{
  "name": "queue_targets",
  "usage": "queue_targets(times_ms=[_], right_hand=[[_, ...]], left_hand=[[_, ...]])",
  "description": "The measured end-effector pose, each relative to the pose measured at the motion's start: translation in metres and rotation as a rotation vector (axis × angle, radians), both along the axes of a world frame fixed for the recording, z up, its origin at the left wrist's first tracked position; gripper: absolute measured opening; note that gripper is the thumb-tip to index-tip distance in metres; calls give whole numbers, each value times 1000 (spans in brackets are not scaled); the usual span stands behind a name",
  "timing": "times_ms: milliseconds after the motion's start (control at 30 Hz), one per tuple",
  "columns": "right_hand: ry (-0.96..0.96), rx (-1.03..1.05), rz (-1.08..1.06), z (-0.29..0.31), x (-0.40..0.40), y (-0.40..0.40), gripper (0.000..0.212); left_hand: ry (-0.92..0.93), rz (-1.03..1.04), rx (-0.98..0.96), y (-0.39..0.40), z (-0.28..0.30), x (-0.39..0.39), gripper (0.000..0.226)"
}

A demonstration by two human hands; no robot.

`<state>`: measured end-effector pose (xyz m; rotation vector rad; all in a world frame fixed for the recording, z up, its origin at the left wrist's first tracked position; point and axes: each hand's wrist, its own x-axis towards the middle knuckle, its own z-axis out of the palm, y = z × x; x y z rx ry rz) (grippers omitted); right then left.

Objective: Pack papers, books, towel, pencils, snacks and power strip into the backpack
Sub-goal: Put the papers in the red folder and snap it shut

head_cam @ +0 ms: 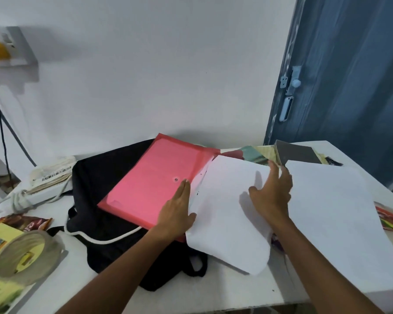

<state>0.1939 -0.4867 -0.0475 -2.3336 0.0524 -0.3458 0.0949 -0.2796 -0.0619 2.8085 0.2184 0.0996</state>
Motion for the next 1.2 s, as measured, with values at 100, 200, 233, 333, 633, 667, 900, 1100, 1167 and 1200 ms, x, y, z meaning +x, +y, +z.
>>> queue_targets(times_ms=[100,200,233,333,633,667,900,1100,1167,1200], right_hand=[[8,568,-39,0,-9,-14,80],[105,923,-140,1,-12,-21,81],[152,953,-150,1,-12,-24,81],[250,971,-57,1,-13,-29,52],[238,652,278,-5,-34,-28,37],[189,610,294,-5,-36,-25,38],[201,473,308,34,-9,-45,27],[428,361,484,61,1,-66,28],[454,266,530,60,3,-66,29],[460,215,548,60,5,-66,28]], left_hand=[[-8,3,-2,-1,-2,0,92],[-16,15,-6,-1,-5,2,93],[-12,26,-4,-1,-5,3,94],[-10,55,8,0,-6,5,97],[-21,51,-7,-3,-4,5,91],[-32,37,-17,-4,-4,5,87],[-159,44,-212,-10,15,0,69],[-152,45,-208,-1,22,0,68],[-150,25,-208,-2,21,-1,72],[-151,14,-206,-4,21,-2,73]])
